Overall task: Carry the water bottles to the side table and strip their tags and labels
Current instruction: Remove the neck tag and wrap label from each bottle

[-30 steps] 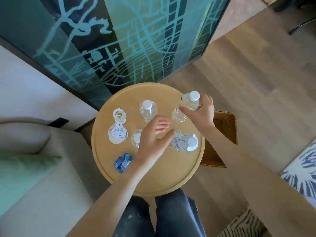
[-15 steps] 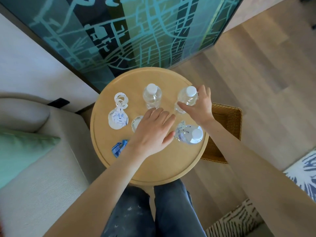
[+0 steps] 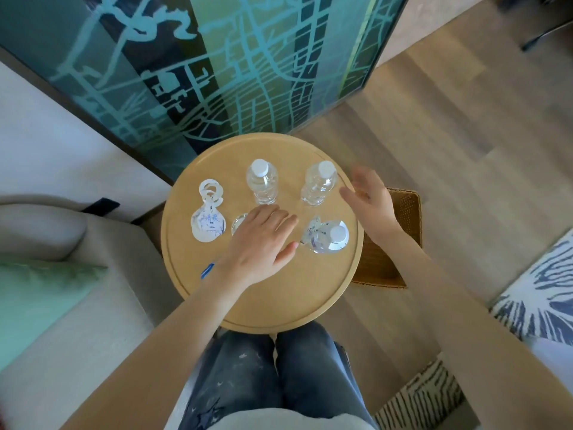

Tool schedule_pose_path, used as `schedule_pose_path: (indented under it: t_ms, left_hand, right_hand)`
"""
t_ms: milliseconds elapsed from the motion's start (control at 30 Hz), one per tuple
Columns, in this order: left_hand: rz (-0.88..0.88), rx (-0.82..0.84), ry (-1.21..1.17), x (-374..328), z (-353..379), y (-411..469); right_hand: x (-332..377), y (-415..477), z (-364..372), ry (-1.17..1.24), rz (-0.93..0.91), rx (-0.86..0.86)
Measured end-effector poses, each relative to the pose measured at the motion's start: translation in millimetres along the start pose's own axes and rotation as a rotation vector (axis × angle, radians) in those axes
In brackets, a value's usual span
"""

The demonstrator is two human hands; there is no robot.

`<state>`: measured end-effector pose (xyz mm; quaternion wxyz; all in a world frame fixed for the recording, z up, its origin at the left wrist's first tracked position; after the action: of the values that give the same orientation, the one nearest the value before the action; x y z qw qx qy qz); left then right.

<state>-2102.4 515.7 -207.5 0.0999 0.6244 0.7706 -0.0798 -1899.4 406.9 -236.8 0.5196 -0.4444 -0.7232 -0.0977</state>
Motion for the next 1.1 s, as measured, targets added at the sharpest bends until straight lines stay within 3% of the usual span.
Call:
schedule_pose_path:
  t_ms: [167, 300, 467, 633, 867, 1100]
  left_hand:
    - [0.032, 0.042, -0.008, -4, -8, -6]
    - [0.040, 0.034, -0.013, -6, -5, -13]
    - [0.039, 0.027, -0.032, -6, 8, -15]
    - [0.033, 0.025, -0.027, -4, 14, -12]
    - [0.029, 0.009, -0.084, -9, -8, -10]
    - [0.053, -0.066, -0.211, -24, -68, -4]
  right_hand:
    - [-21, -62, -20, 0.065, 0.081, -0.053]
    - [-59, -91, -3, 0.053, 0.165, 0.010]
    - [-88, -83, 37, 0.054, 0.199, 0.074]
    - [-94, -63, 58, 0.035, 0.185, -0.025]
    - [-56, -83, 35, 0.069, 0.163, -0.156]
    - [41, -127, -20, 0.163, 0.011, -0.167]
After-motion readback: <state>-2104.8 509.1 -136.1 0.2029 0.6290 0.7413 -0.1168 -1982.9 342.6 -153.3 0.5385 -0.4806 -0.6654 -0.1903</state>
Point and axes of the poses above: each hand's wrist, its own y-axis towards the middle knuckle, its own z-axis out of the palm, x = y × z, the point moved 5 cm from there along y, towards the middle knuckle, and after that the axes turned 1 degree about z, right-handed, at the moved point
